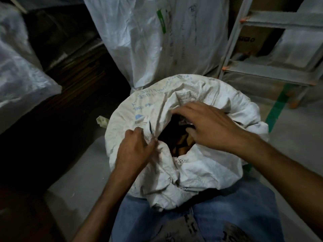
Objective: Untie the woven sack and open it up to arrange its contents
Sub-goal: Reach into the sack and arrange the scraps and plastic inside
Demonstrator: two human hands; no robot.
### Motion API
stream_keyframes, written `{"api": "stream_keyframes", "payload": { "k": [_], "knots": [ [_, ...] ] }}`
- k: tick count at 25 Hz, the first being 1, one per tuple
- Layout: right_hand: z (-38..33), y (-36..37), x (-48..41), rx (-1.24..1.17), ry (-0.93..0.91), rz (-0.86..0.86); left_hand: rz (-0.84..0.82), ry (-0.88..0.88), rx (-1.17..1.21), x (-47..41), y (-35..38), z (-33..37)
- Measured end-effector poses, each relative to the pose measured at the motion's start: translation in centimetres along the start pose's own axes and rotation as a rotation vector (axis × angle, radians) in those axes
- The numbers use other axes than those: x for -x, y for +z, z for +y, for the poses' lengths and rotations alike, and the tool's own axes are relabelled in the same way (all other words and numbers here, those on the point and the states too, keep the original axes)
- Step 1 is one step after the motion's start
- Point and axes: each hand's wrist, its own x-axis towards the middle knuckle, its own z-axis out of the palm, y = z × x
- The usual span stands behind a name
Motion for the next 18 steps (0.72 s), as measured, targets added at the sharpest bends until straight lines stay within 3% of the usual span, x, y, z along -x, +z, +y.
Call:
{"api": "stream_keyframes", "payload": {
  "k": [3,5,6,9,11,14,16,18],
  "knots": [
    [-1.5,2.3,-5.4,0.354,-0.332,0.021,-0.155,-0.07,0.588,-0.9,-2.7,-0.9],
    [-1.6,2.5,-9.3,0.438,-0.4,0.027,-0.22,-0.182,1.033,-2.0,-5.6,-1.3],
    [-1.9,2.3,-11.1,0.431,-0.391,0.047,-0.153,-0.206,1.089,-2.3,-6.7,-1.3],
    [-3.6,0.2,-16.0,0.311,-0.29,0.016,0.179,-0.098,0.761,-2.6,-7.0,0.9],
    [-3.7,-1.1,-19.2,0.135,-0.163,-0.063,0.216,-0.031,0.431,-2.1,-6.5,2.6],
    [-2.4,-2.7,-22.0,-0.026,-0.028,-0.257,0.131,-0.105,0.113,-3.0,-7.3,0.4],
    [-0.8,-2.9,-22.6,-0.143,0.051,-0.45,0.053,-0.165,0.251,-4.4,-8.1,-2.4],
    [-0.5,-2.2,-22.8,-0.171,0.069,-0.454,-0.092,-0.231,0.657,-5.6,-8.0,-4.5]
  ]
}}
